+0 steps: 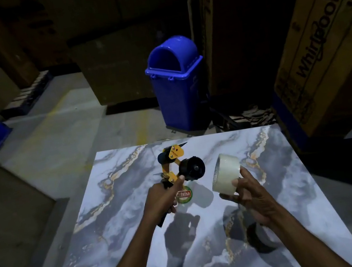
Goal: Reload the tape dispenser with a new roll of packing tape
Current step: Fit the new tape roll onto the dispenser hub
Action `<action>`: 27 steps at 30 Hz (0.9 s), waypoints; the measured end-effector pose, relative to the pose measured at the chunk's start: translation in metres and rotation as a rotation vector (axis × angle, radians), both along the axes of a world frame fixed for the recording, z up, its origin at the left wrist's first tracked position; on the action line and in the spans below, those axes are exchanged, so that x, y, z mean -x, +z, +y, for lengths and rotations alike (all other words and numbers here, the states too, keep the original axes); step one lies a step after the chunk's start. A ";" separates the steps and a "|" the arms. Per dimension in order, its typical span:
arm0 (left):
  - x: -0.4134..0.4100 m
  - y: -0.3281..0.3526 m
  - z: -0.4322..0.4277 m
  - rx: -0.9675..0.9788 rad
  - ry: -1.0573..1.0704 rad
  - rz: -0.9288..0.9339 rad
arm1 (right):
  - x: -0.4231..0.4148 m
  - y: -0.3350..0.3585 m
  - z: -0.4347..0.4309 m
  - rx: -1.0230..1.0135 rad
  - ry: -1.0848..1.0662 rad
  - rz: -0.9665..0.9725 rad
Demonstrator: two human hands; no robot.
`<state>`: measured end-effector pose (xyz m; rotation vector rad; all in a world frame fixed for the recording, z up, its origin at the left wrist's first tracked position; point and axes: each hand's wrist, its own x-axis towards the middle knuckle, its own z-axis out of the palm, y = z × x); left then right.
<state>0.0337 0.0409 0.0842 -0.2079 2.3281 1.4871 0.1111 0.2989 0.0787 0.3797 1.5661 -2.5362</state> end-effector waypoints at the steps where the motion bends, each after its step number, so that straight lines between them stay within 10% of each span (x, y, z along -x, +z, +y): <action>1: -0.001 0.008 0.001 -0.004 0.010 0.028 | 0.002 0.008 0.000 0.033 0.009 0.021; 6: -0.009 0.039 0.010 -0.069 0.025 0.049 | 0.014 0.055 -0.009 -0.040 -0.011 0.139; 14: -0.016 0.064 0.024 -0.166 0.045 0.031 | 0.026 0.102 0.008 -1.125 -0.114 0.558; 27: -0.006 0.086 0.020 -0.188 0.000 0.016 | 0.048 0.123 0.009 -1.415 0.097 0.648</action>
